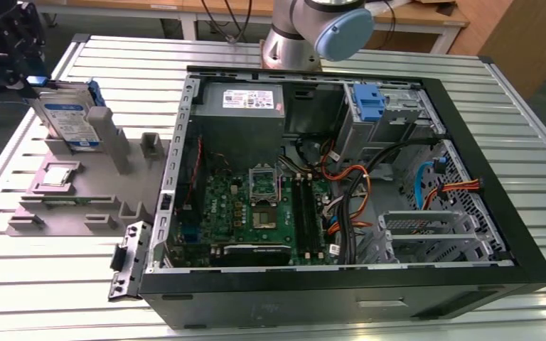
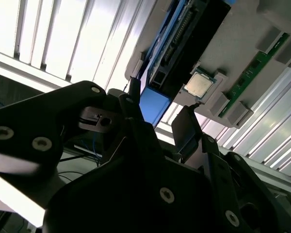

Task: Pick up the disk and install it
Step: 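Pick up the disk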

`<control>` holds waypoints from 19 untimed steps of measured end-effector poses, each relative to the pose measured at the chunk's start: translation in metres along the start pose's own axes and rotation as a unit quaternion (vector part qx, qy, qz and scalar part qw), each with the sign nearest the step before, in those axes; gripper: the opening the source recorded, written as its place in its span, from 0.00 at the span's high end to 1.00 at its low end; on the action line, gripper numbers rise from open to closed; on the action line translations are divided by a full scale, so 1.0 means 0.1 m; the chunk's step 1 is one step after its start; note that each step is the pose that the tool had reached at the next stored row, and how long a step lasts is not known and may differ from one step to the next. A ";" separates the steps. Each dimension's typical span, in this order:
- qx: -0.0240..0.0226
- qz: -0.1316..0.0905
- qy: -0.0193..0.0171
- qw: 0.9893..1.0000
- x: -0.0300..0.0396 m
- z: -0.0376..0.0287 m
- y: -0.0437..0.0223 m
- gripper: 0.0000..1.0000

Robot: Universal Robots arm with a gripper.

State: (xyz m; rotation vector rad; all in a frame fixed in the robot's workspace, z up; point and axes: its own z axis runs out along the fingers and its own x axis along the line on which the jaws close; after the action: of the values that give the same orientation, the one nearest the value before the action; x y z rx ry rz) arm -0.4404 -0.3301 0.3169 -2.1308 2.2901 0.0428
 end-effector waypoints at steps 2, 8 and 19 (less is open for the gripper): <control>0.000 -0.003 0.000 1.000 0.001 0.024 0.004 0.47; 0.001 -0.004 0.000 1.000 -0.007 0.085 0.010 0.47; 0.001 -0.005 -0.001 1.000 -0.034 0.170 0.039 0.47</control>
State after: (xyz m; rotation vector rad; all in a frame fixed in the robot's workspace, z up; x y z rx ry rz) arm -0.4442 -0.3259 0.3001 -2.1407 2.2779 0.0418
